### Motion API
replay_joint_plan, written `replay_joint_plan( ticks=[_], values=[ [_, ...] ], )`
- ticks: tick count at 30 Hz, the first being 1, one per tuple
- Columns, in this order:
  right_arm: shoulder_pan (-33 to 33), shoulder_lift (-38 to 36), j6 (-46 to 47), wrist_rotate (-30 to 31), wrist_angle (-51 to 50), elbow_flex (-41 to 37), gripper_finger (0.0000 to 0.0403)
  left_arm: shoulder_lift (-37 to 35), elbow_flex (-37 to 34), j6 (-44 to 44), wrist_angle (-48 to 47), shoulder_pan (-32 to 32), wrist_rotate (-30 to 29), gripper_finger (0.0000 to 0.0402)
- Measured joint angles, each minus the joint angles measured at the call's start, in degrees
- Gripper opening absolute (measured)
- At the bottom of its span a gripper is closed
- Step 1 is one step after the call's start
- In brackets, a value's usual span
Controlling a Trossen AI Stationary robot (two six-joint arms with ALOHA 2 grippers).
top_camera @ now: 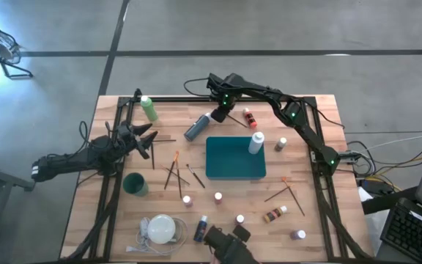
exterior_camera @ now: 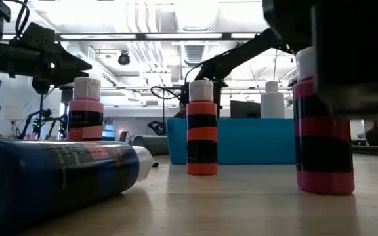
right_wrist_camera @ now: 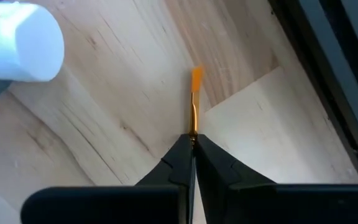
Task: Pick & Place Paint Supplies
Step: Put the gold paintbrush into the green cup
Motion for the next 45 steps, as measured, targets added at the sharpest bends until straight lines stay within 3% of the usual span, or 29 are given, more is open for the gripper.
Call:
replay_joint_plan(
  ticks=[31,45],
  values=[
    [0.17,-0.64,-1.52,-0.03,-4.53,5.16,0.0008,-0.02,0.0,0.0,0.0,0.01,0.01,0.0227],
    [0.79,-6.95,-1.38,-0.57,-0.39,5.18,0.0008,-0.01,0.0,0.0,0.0,0.01,0.0,0.0227]
  ],
)
